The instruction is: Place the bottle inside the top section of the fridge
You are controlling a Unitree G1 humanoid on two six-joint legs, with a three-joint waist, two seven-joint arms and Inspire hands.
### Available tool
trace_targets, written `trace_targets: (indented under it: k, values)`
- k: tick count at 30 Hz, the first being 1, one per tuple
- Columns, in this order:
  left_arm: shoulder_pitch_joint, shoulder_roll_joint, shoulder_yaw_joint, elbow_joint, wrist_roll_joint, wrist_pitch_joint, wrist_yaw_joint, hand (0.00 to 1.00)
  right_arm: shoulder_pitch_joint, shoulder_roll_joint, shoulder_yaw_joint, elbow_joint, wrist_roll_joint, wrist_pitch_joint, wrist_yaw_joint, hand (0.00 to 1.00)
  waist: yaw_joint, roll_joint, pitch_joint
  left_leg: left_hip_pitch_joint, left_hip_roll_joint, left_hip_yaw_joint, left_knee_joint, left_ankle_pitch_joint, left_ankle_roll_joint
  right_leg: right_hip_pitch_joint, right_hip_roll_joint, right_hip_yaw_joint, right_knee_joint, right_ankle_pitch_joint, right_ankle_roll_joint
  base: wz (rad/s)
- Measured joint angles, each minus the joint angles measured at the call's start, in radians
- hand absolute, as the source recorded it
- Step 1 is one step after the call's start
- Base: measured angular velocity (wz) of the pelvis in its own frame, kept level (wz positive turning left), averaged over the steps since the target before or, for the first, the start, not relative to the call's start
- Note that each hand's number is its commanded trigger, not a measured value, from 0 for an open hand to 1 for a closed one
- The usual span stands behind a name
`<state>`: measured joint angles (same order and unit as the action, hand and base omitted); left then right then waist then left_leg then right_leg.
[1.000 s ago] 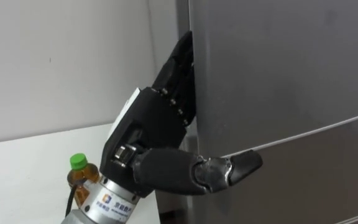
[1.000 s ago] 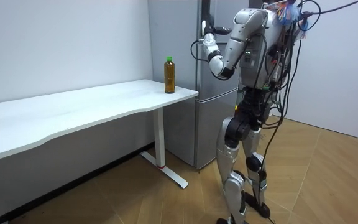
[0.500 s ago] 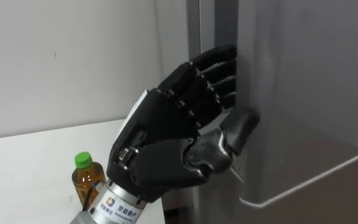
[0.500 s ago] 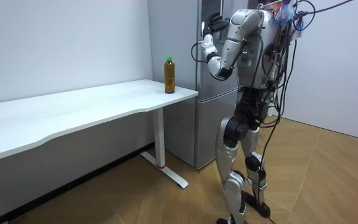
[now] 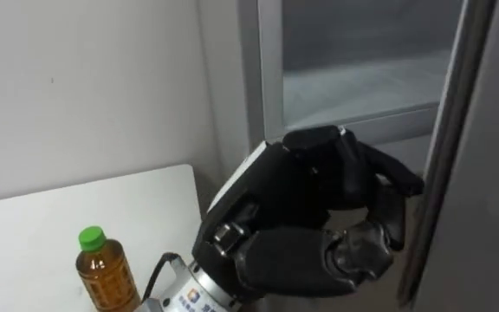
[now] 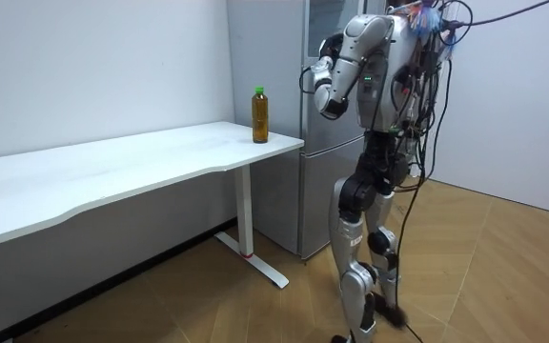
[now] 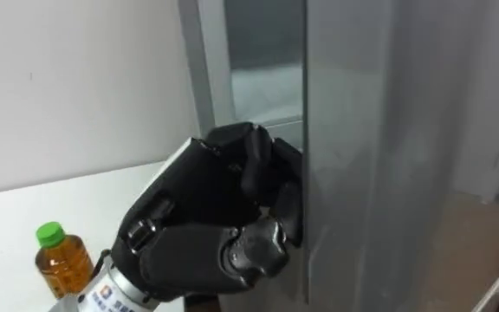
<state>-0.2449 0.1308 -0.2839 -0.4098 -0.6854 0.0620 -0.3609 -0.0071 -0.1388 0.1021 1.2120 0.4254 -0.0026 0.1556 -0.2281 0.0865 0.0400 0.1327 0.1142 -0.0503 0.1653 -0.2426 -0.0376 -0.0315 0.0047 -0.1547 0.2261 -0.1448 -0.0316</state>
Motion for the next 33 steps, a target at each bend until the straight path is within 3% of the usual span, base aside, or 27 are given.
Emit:
trace_targets:
  k: [1, 3, 7, 9, 20, 29, 33]
  values:
    - [-0.001, 0.001, -0.005, -0.003, 0.001, 0.005, -0.004, 0.00, 0.013, 0.000, 0.002, -0.009, 0.003, -0.003, -0.001, 0.00, -0.015, -0.008, -0.0052, -0.007, -0.004, 0.021, 0.002, 0.001, -0.003, 0.008, -0.001, -0.016, -0.013, 0.002, -0.001, 0.20]
    - [-0.004, 0.000, -0.017, -0.001, 0.014, 0.039, -0.004, 0.00, 0.013, 0.001, -0.005, -0.002, 0.004, -0.005, -0.004, 0.00, -0.041, -0.011, -0.0045, -0.001, -0.001, 0.089, -0.010, 0.011, -0.017, 0.026, 0.003, -0.032, -0.023, 0.001, 0.000, 0.40]
    - [-0.008, 0.001, -0.045, -0.001, 0.021, 0.069, -0.022, 0.00, 0.008, -0.004, -0.007, 0.004, -0.003, 0.007, 0.001, 0.00, -0.035, -0.007, -0.0083, 0.001, -0.006, 0.115, -0.014, 0.017, -0.025, 0.028, 0.003, -0.044, -0.023, -0.001, 0.005, 0.22]
    - [-0.008, 0.001, -0.045, -0.001, 0.021, 0.080, -0.022, 0.00, 0.008, -0.003, -0.006, 0.007, 0.002, 0.007, 0.002, 0.00, -0.033, -0.010, -0.0100, 0.004, -0.010, 0.155, -0.015, 0.017, -0.025, 0.030, -0.002, -0.045, -0.023, 0.001, 0.009, -0.02]
    - [-0.011, -0.003, -0.055, -0.001, 0.018, 0.083, -0.039, 0.00, 0.020, -0.012, -0.008, 0.010, 0.020, 0.004, 0.010, 0.00, -0.043, -0.004, -0.0245, 0.036, -0.015, 0.216, -0.010, 0.017, -0.025, 0.054, -0.009, -0.035, -0.021, -0.002, 0.017, -0.03]
    - [-0.030, -0.002, -0.059, -0.001, 0.011, 0.083, -0.083, 0.00, 0.029, -0.015, -0.007, 0.011, 0.059, 0.004, 0.024, 0.00, -0.043, -0.005, -0.0240, 0.039, -0.017, 0.244, 0.001, 0.017, -0.024, 0.051, -0.015, -0.033, -0.017, 0.000, 0.020, 0.00]
    - [-0.031, -0.001, -0.071, -0.001, 0.011, 0.083, -0.085, 0.00, 0.028, -0.016, -0.007, 0.011, 0.059, 0.004, 0.030, 0.00, -0.042, -0.007, -0.0229, 0.049, -0.021, 0.265, 0.001, 0.017, -0.024, 0.051, -0.016, -0.013, -0.008, 0.000, 0.022, -0.13]
